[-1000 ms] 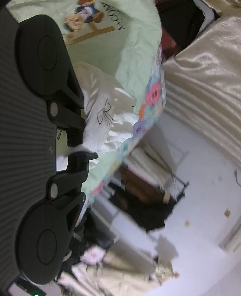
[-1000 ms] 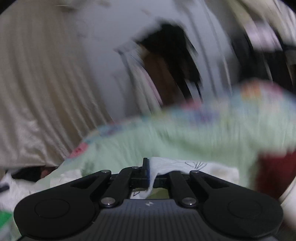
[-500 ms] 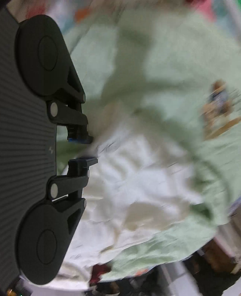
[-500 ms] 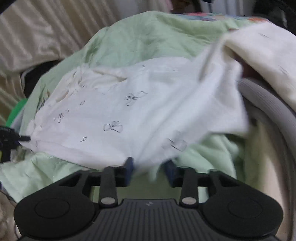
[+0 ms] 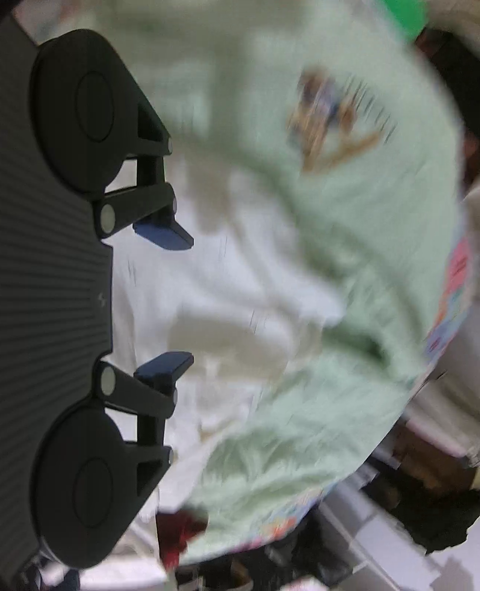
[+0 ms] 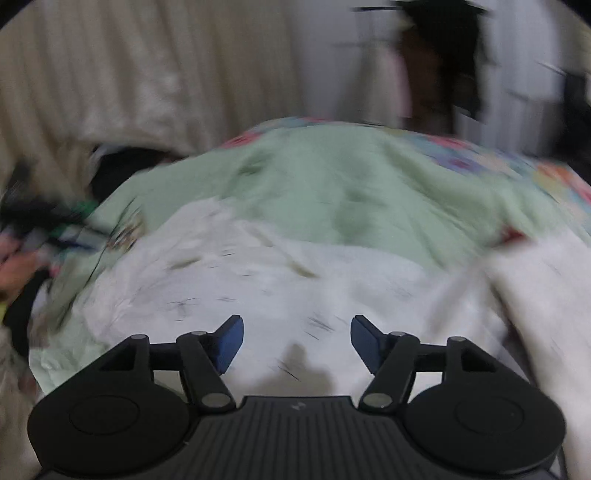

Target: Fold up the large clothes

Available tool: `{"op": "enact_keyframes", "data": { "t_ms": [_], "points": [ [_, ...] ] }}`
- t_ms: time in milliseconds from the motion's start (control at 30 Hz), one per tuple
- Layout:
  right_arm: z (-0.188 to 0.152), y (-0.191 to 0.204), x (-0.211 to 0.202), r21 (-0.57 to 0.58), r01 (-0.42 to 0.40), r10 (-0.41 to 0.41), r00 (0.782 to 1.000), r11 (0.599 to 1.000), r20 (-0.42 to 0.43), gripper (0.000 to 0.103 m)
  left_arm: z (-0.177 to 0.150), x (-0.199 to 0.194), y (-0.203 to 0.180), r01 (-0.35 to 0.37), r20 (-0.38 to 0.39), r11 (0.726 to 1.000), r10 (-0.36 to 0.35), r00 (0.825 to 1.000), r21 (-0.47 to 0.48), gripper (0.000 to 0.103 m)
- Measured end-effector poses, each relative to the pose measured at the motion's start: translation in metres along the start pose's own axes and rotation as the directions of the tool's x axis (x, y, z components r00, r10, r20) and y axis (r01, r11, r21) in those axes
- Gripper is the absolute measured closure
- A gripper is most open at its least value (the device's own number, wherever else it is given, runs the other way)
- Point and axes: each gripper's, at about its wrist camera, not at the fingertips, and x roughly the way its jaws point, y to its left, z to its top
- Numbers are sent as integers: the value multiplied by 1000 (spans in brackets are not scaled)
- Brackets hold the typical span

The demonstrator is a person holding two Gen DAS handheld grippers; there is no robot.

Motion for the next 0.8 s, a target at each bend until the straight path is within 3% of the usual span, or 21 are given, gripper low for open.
{"op": "enact_keyframes", "data": {
  "t_ms": [33, 167, 233, 267, 300, 367, 500, 533, 633, 733, 800],
  "points": [
    [5, 6, 8, -26, 1, -1, 1000, 1000, -6, 37, 6, 18, -5, 27, -27, 999, -28, 999, -24, 39],
    [24, 25, 45, -110, -18, 19, 1000, 994, 8, 37, 32, 76, -15, -16, -69, 994, 8, 998, -106, 35],
    [33, 35, 61, -174, -76, 80, 997, 982, 18, 37, 34, 87, -18, 28, -32, 996, -30, 999, -79, 40],
    [38, 42, 70, -207, -103, 110, 994, 973, 19, 37, 34, 90, -21, 49, -9, 998, -49, 999, -50, 81],
    [44, 51, 82, -239, -124, 130, 991, 963, 13, 36, 34, 89, -27, 42, 1, 999, -42, 999, -12, 103],
    [54, 69, 109, -305, -160, 157, 987, 939, -35, 33, 33, 83, -30, 23, 36, 1000, -23, 999, 20, 103],
    [71, 101, 173, -410, -189, 140, 979, 893, -145, 34, 30, 66, -25, 56, 110, 998, -60, 992, 42, 103],
    [74, 105, 183, -413, -194, 139, 977, 890, -159, 41, 29, 57, -22, 66, 147, 997, -72, 987, 49, 103],
    [94, 110, 220, -374, -228, 163, 967, 899, -198, 100, 32, 32, -17, 65, 277, 996, -78, 958, 57, 103],
    [129, 102, 223, -267, -250, 227, 967, 931, -115, 100, 50, 4, -18, 61, 436, 997, -78, 896, 52, 103],
    [147, 103, 213, -289, -268, 272, 962, 919, -27, 100, 58, -11, -24, 17, 511, 998, -44, 858, 58, 103]
  ]
}}
